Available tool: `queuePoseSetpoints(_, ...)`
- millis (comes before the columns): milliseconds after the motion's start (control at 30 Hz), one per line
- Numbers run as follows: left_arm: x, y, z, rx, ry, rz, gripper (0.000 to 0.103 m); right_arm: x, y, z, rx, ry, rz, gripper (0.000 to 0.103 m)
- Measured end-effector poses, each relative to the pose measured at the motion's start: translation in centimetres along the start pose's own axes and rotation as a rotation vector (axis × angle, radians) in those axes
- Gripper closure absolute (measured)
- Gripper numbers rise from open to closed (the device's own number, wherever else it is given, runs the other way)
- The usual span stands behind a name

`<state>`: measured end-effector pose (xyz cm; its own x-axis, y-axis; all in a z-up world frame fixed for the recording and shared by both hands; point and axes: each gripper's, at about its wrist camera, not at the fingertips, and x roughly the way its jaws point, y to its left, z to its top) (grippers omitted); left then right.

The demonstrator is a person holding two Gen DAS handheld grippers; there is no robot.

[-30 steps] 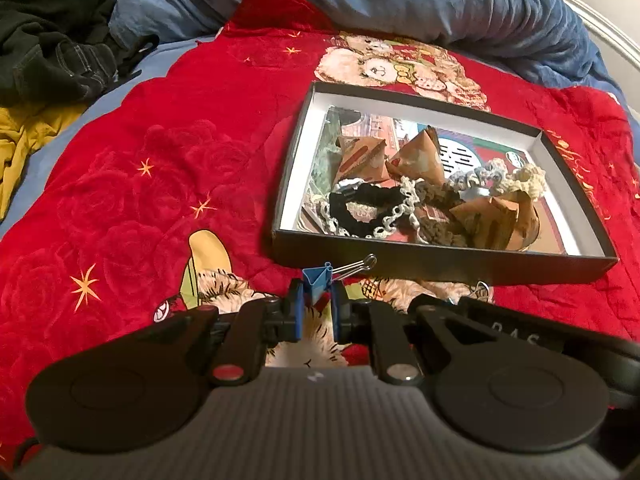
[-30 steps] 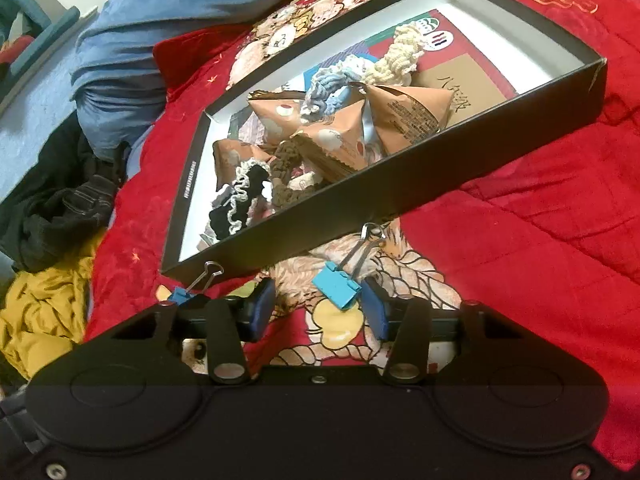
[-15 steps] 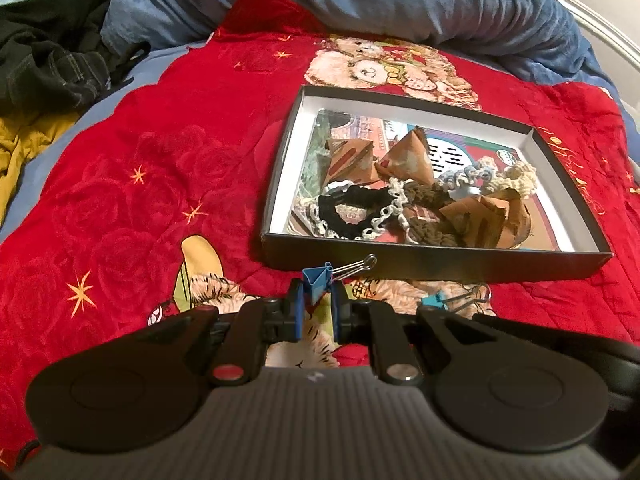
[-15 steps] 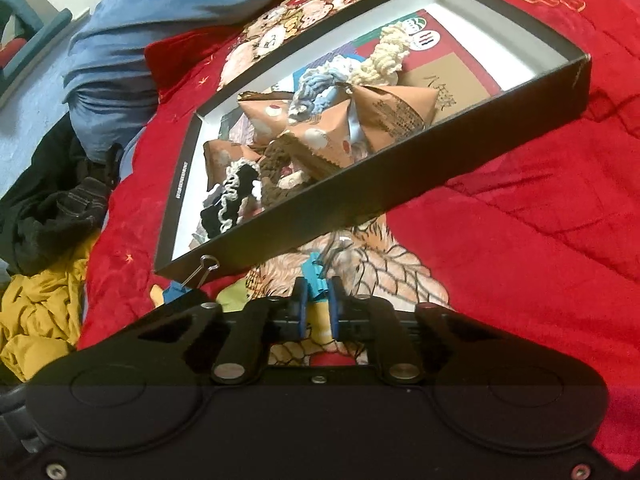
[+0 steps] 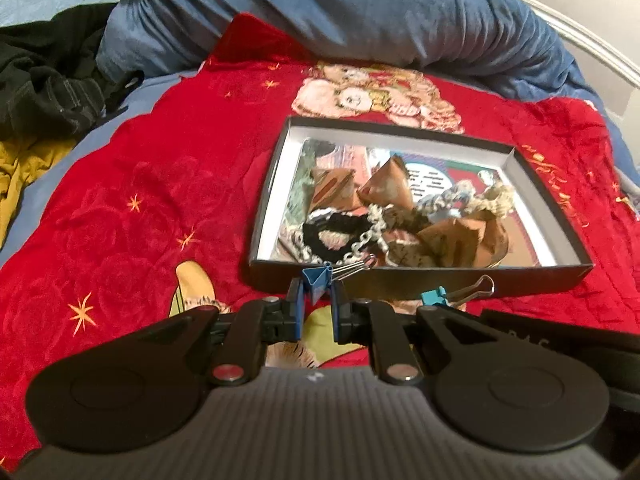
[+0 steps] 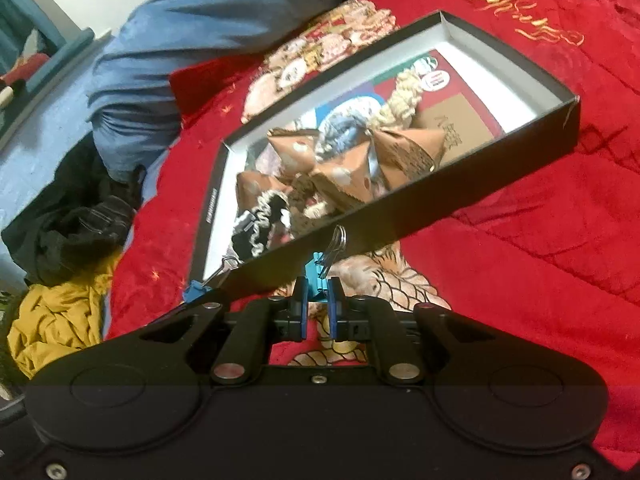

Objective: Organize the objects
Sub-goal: 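Grasp the blue binder clip with the left tool while the right tool grasps the teal clip, then lift both binder clips and carry them over the black box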

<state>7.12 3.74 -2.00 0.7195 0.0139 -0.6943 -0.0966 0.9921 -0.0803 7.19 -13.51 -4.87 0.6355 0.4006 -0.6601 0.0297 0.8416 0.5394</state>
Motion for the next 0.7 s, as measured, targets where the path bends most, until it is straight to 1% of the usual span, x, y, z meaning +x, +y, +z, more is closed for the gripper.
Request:
queuePoseSetpoints(133,-0.3,0.0,0.3,-0.007,-0.013,-0.011,0.087,-0.7,0.1,0.3,-0.004,-0.026,0.009,0.092)
queuePoseSetpoints(300,-0.8,0.5,0.8,-0.033,-0.043,-0.032,0.087,-1.8,0.8,0.5,-0.039,-0.068,0.031,0.092)
queuePoseSetpoints(433,-1.6,0.6,1.8,-0.012,-0.107,-0.042,0.087,-2.6,1.5,1.0,-0.071,-0.11,0.062,0.093)
queuePoseSetpoints(533,-2.0,0.8,2.5,-0.018,-0.153,-0.057,0.087,-3.4,1.4,1.6,-0.071,-0.145,0.084,0.093)
queuePoseSetpoints(700,-2.4,0.8,3.0,-0.01,-0.22,-0.065,0.087,-4.3,0.6,2.8,-0.035,-0.175,0.116,0.093)
